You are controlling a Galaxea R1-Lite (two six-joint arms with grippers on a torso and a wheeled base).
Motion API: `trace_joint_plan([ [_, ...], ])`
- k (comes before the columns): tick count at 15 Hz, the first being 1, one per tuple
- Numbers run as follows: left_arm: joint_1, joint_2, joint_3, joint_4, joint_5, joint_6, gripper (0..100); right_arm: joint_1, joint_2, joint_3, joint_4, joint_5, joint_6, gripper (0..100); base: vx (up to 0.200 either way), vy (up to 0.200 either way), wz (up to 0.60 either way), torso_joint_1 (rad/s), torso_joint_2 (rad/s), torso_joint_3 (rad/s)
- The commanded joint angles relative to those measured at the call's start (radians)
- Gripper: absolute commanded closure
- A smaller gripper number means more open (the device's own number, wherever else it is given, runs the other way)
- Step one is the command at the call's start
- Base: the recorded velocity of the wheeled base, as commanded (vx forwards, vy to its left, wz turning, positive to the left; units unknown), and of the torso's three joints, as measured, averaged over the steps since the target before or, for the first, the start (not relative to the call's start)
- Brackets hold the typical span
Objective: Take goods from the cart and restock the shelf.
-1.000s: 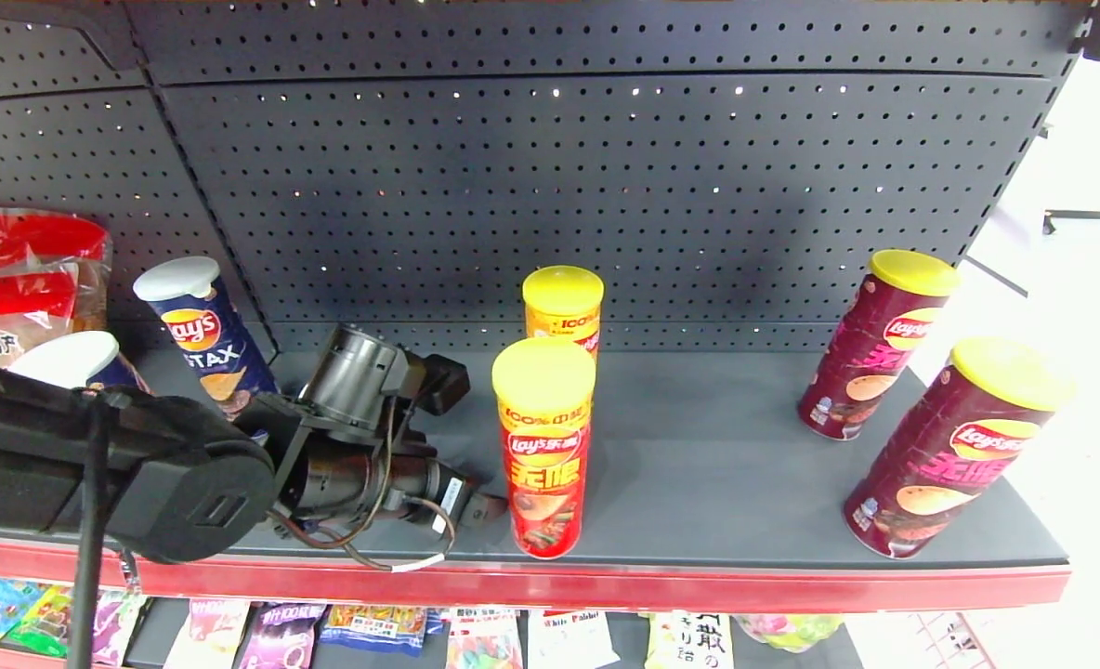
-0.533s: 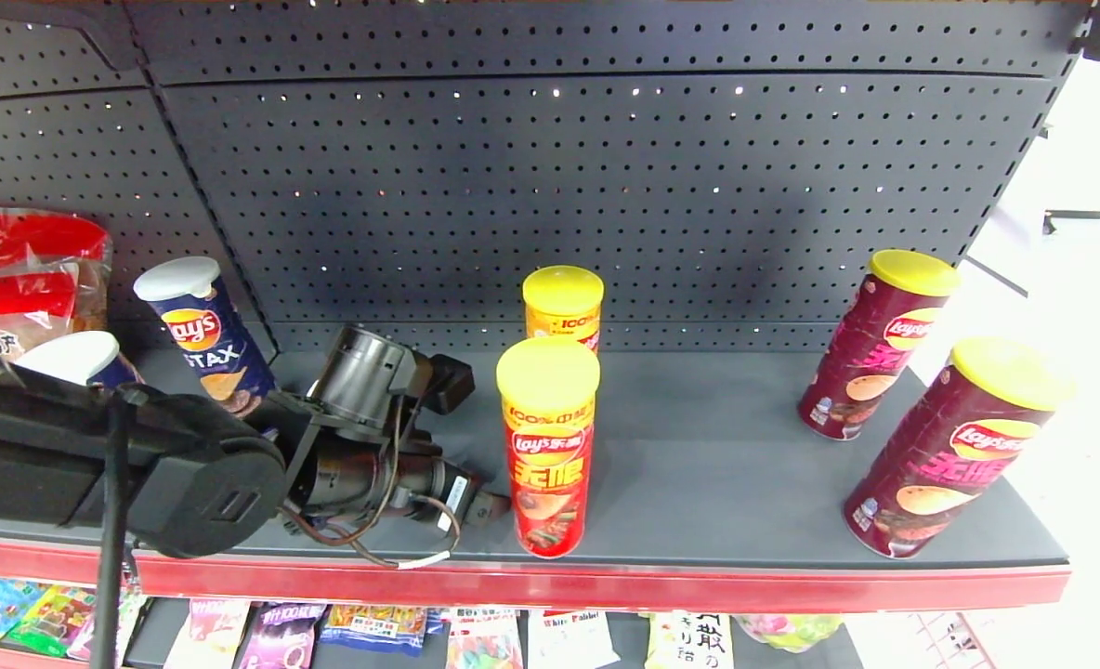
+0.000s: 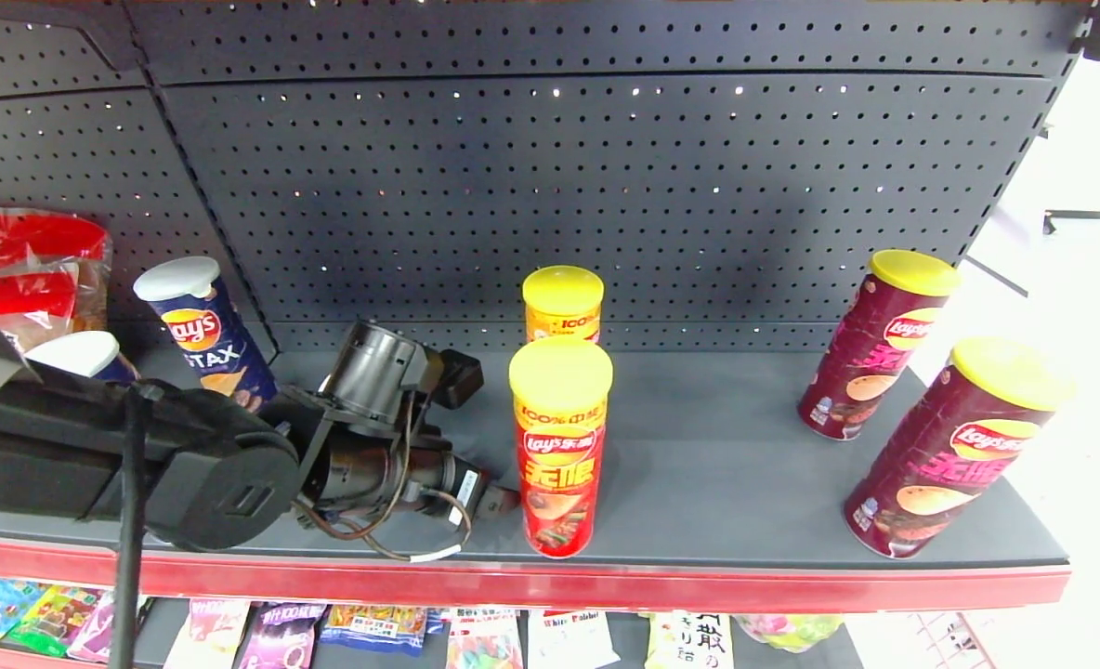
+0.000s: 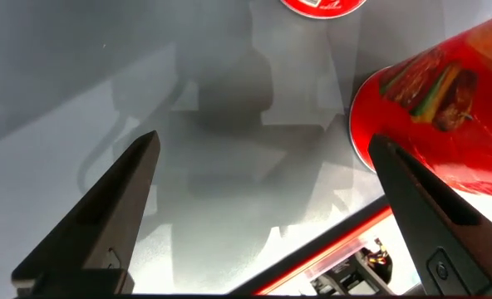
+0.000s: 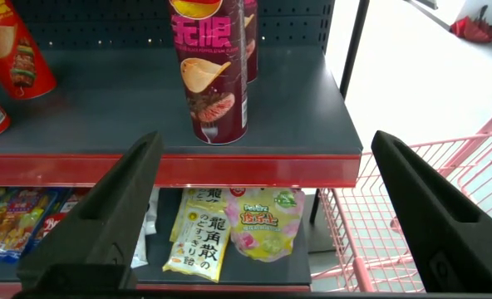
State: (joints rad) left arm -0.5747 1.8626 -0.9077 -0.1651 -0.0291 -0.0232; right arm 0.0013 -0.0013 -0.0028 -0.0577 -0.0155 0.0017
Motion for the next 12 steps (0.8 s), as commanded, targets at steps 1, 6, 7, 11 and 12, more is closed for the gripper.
trace_joint_plan([
  [1, -0.001, 0.003, -0.004, -0.001, 0.000, 0.000, 0, -0.001, 0.001, 0.000, -0.001, 0.000, 0.000, 0, 0.000, 0.000, 0.00, 0.000, 0.00, 0.000],
  [6, -0.001, 0.003, -0.005, -0.001, 0.002, 0.000, 0, 0.000, 0.001, 0.000, -0.001, 0.000, 0.000, 0, 0.000, 0.000, 0.00, 0.000, 0.00, 0.000],
  [7, -0.001, 0.003, -0.005, -0.001, 0.002, -0.001, 0, -0.001, 0.001, 0.000, -0.001, 0.000, 0.000, 0, 0.000, 0.000, 0.00, 0.000, 0.00, 0.000],
  [11, -0.001, 0.003, -0.005, -0.001, 0.002, -0.001, 0, 0.000, 0.001, 0.000, -0.001, 0.000, 0.000, 0, 0.000, 0.000, 0.00, 0.000, 0.00, 0.000],
  [12, -0.001, 0.001, -0.004, -0.001, 0.003, -0.001, 0, 0.000, 0.001, 0.000, -0.001, 0.000, -0.002, 0, 0.000, 0.000, 0.00, 0.000, 0.00, 0.000],
])
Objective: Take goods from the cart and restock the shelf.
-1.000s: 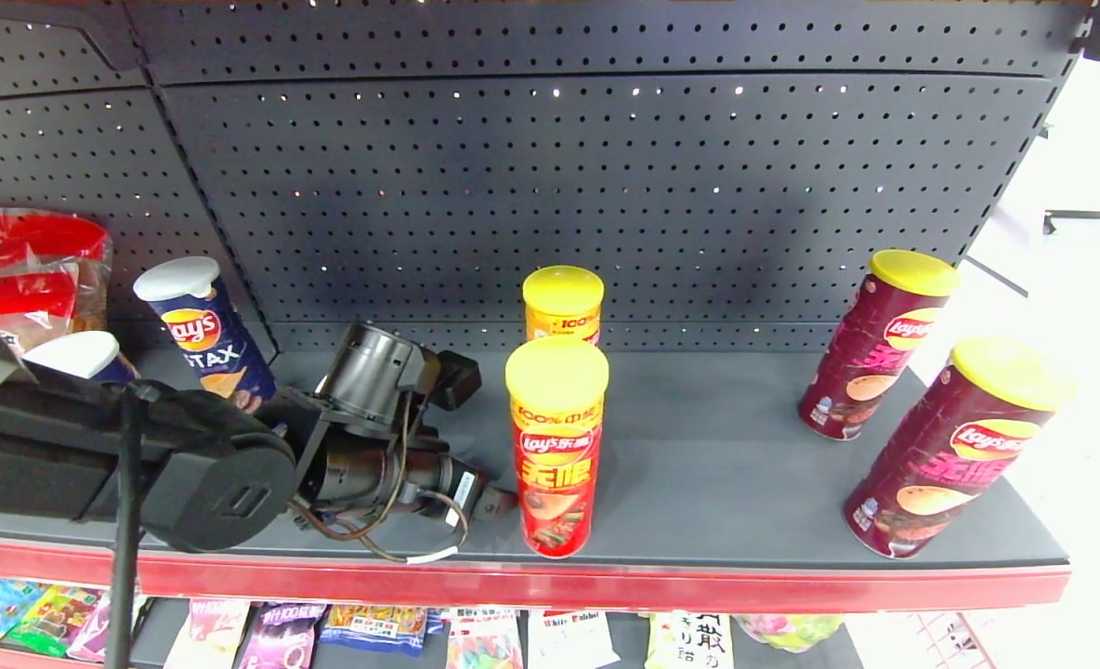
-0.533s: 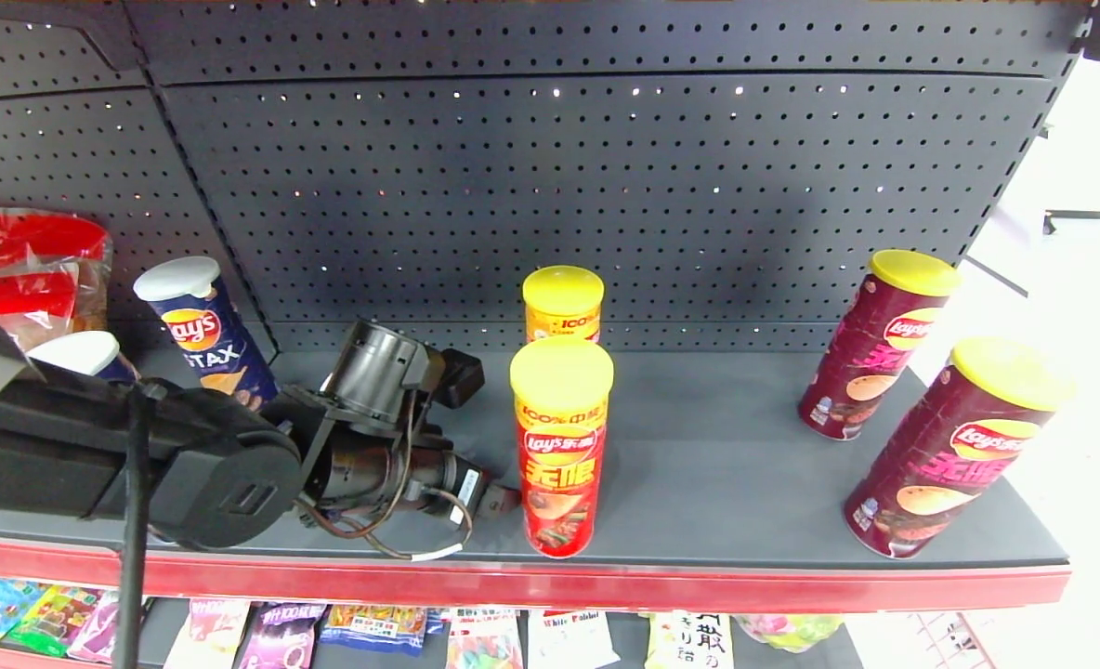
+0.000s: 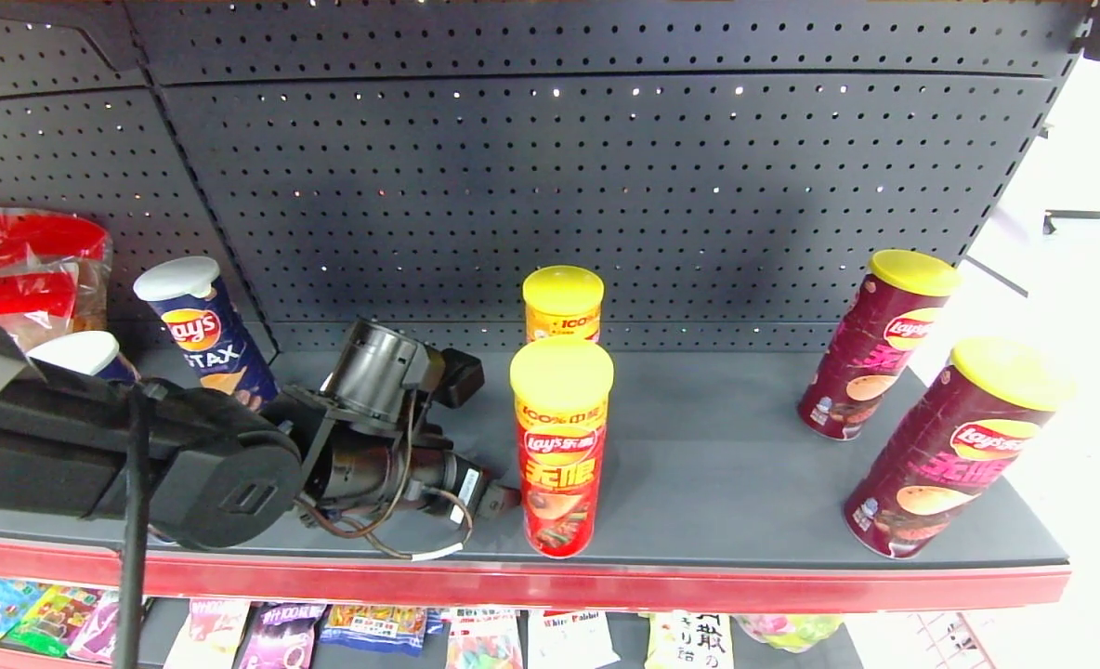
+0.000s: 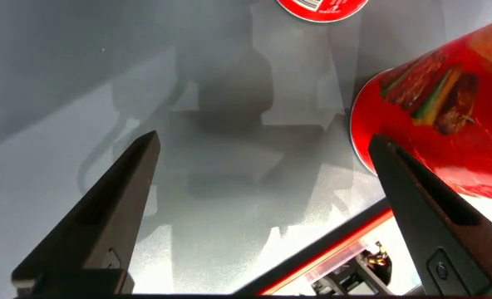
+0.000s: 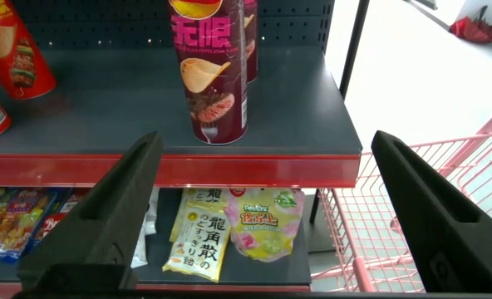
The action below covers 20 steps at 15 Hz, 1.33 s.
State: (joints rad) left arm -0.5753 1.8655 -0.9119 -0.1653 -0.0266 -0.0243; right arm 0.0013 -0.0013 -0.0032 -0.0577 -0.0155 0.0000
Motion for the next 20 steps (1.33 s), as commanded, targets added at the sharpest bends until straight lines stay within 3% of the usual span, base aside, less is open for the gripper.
trace_joint_plan([
  [1, 0.000, -0.006, 0.005, 0.000, 0.002, 0.000, 0, 0.000, 0.001, 0.000, -0.001, 0.000, 0.000, 0, 0.000, 0.000, 0.00, 0.000, 0.00, 0.000],
  [5, 0.012, -0.147, 0.084, 0.003, 0.010, -0.051, 0, 0.000, 0.001, 0.000, -0.001, 0.003, -0.011, 0, 0.000, 0.000, 0.00, 0.000, 0.00, 0.000],
  [7, 0.020, -0.269, 0.159, 0.003, 0.010, -0.057, 0, 0.000, 0.001, -0.001, -0.001, 0.020, -0.020, 0, 0.000, 0.000, 0.00, 0.000, 0.00, 0.000],
  [9, 0.015, -0.575, 0.343, 0.026, 0.013, -0.051, 0, 0.000, 0.001, -0.003, 0.009, 0.072, -0.044, 0, 0.000, 0.000, 0.00, 0.000, 0.00, 0.000],
  [11, 0.018, -0.756, 0.386, 0.135, 0.030, -0.052, 0, 0.000, 0.001, -0.004, 0.009, 0.117, -0.044, 0, 0.000, 0.000, 0.00, 0.000, 0.00, 0.000],
  [12, 0.020, -0.927, 0.366, 0.308, 0.059, -0.052, 0, 0.000, 0.001, -0.004, 0.012, 0.123, -0.044, 0, 0.000, 0.000, 0.00, 0.000, 0.00, 0.000],
  [13, 0.020, -0.979, 0.354, 0.369, 0.070, -0.052, 0, -0.001, 0.001, -0.004, 0.012, 0.123, -0.044, 0, 0.000, 0.000, 0.00, 0.000, 0.00, 0.000],
  [14, 0.031, -1.146, 0.300, 0.593, 0.139, -0.052, 0, -0.001, 0.001, -0.015, 0.035, 0.118, -0.044, 0, 0.000, 0.000, 0.00, 0.000, 0.00, 0.000],
  [15, 0.058, -1.264, 0.274, 0.744, 0.218, -0.052, 0, -0.003, 0.003, -0.040, 0.073, 0.120, -0.046, 0, 0.000, 0.000, 0.00, 0.000, 0.00, 0.000],
  [16, 0.066, -1.290, 0.271, 0.774, 0.234, -0.052, 0, -0.003, 0.006, -0.047, 0.082, 0.120, -0.048, 0, 0.000, 0.000, 0.00, 0.000, 0.00, 0.000],
  [17, 0.117, -1.477, 0.246, 0.978, 0.303, -0.051, 0, -0.009, 0.041, -0.089, 0.145, 0.120, -0.048, 0, 0.000, 0.000, 0.00, 0.000, 0.00, 0.000],
  [18, 0.166, -1.582, 0.245, 1.078, 0.310, -0.052, 0, -0.007, 0.027, -0.084, 0.168, 0.118, -0.048, 0, 0.000, 0.000, 0.00, 0.000, 0.00, 0.000],
  [19, 0.206, -1.623, 0.251, 1.101, 0.310, -0.056, 0, -0.003, 0.009, -0.080, 0.171, 0.120, -0.051, 0, 0.000, 0.000, 0.00, 0.000, 0.00, 0.000],
  [20, 0.324, -1.688, 0.291, 1.107, 0.309, -0.057, 0, -0.001, 0.001, -0.080, 0.171, 0.117, -0.051, 0, 0.000, 0.000, 0.00, 0.000, 0.00, 0.000],
])
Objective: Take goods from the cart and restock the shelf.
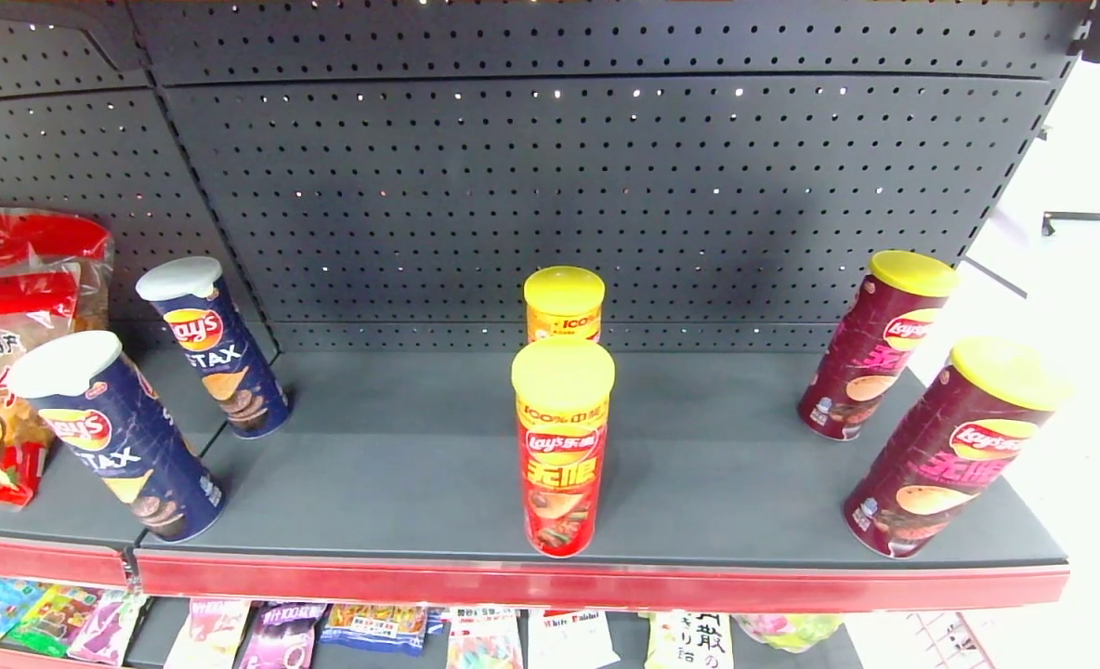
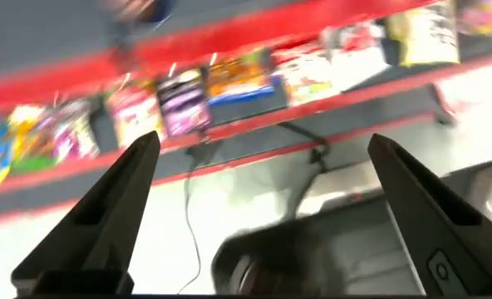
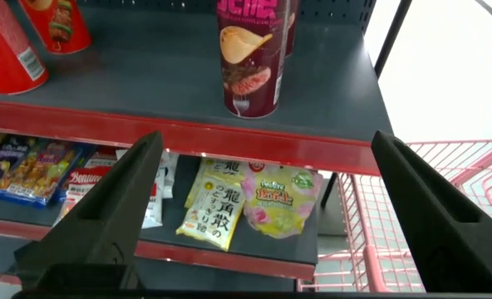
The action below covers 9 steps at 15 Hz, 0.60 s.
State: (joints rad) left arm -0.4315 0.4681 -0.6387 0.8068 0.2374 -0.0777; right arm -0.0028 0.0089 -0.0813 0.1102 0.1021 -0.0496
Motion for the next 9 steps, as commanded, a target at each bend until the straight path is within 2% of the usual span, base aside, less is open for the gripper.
trace_joint_plan([
  [1, 0.261, -0.325, 0.071, 0.118, 0.034, -0.004, 0, 0.003, -0.009, -0.002, 0.003, -0.001, 0.008, 0, 0.000, 0.000, 0.00, 0.000, 0.00, 0.000],
  [2, 0.310, -0.378, 0.139, 0.075, 0.023, -0.004, 0, 0.003, -0.009, 0.002, 0.002, -0.002, 0.016, 0, 0.000, 0.000, 0.00, 0.000, 0.00, 0.000],
  [3, 0.310, -0.379, 0.175, 0.023, 0.026, -0.007, 0, 0.003, -0.009, 0.003, -0.001, -0.002, 0.016, 0, 0.000, 0.000, 0.00, 0.000, 0.00, 0.000],
  [4, 0.310, -0.378, 0.252, -0.199, -0.004, -0.007, 0, 0.003, -0.009, 0.008, -0.006, -0.015, 0.019, 0, 0.000, 0.000, 0.00, 0.000, 0.00, 0.000],
  [5, 0.310, -0.378, 0.298, -0.290, -0.035, -0.004, 0, 0.003, -0.009, 0.008, -0.006, -0.018, 0.019, 0, 0.000, 0.000, 0.00, 0.000, 0.00, 0.000],
  [6, 0.310, -0.378, 0.458, -0.597, -0.130, 0.004, 0, 0.003, -0.009, 0.008, -0.007, -0.018, 0.017, 0, 0.000, 0.000, 0.00, 0.000, 0.00, 0.000],
  [7, 0.312, -0.378, 0.613, -0.801, -0.142, 0.013, 0, 0.003, -0.009, 0.015, -0.014, -0.019, 0.016, 0, 0.000, 0.000, 0.00, 0.000, 0.00, 0.000],
  [8, 0.312, -0.378, 0.639, -0.870, -0.132, 0.021, 0, 0.003, -0.009, 0.031, -0.043, -0.022, 0.008, 0, 0.000, 0.000, 0.00, 0.000, 0.00, 0.000],
  [9, 0.312, -0.378, 0.630, -0.828, -0.067, 0.018, 0, 0.003, -0.009, 0.080, -0.115, -0.062, -0.009, 0, 0.000, 0.000, 0.00, 0.000, 0.00, 0.000],
])
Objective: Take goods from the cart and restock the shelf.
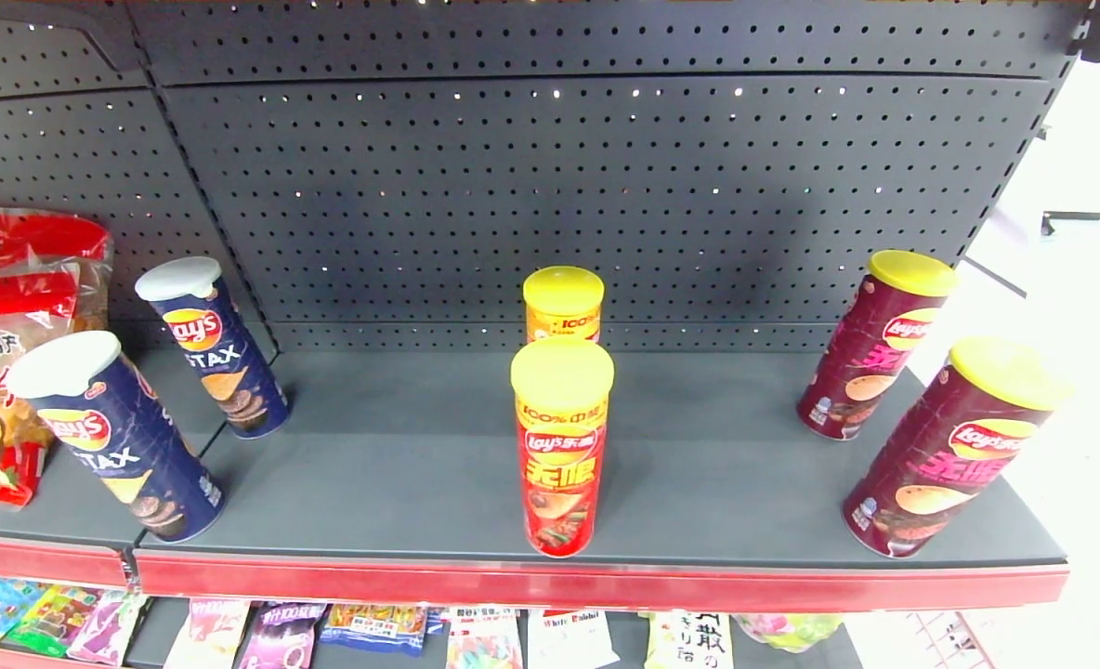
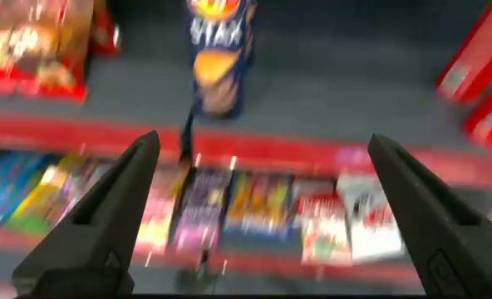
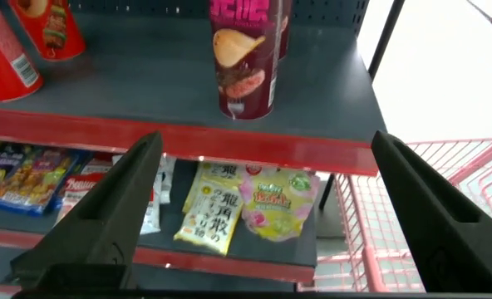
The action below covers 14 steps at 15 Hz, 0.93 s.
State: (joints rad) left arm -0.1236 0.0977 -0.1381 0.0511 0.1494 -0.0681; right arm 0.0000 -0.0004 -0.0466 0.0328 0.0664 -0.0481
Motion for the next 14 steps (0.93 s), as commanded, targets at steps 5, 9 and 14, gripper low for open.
trace_joint_plan([
  [5, 0.006, -0.007, 0.138, -0.112, 0.056, 0.002, 0, 0.000, 0.000, 0.047, -0.034, -0.068, 0.063, 0, 0.000, 0.000, 0.00, 0.000, 0.00, 0.000],
  [9, 0.007, -0.004, 0.138, -0.054, -0.120, 0.037, 0, 0.000, 0.000, 0.047, -0.033, -0.068, 0.048, 0, 0.000, 0.000, 0.00, 0.000, 0.00, 0.000],
  [14, 0.285, 0.016, 0.137, -0.048, -0.149, 0.060, 0, 0.000, 0.000, 0.047, -0.033, -0.069, 0.048, 0, 0.000, 0.000, 0.00, 0.000, 0.00, 0.000],
])
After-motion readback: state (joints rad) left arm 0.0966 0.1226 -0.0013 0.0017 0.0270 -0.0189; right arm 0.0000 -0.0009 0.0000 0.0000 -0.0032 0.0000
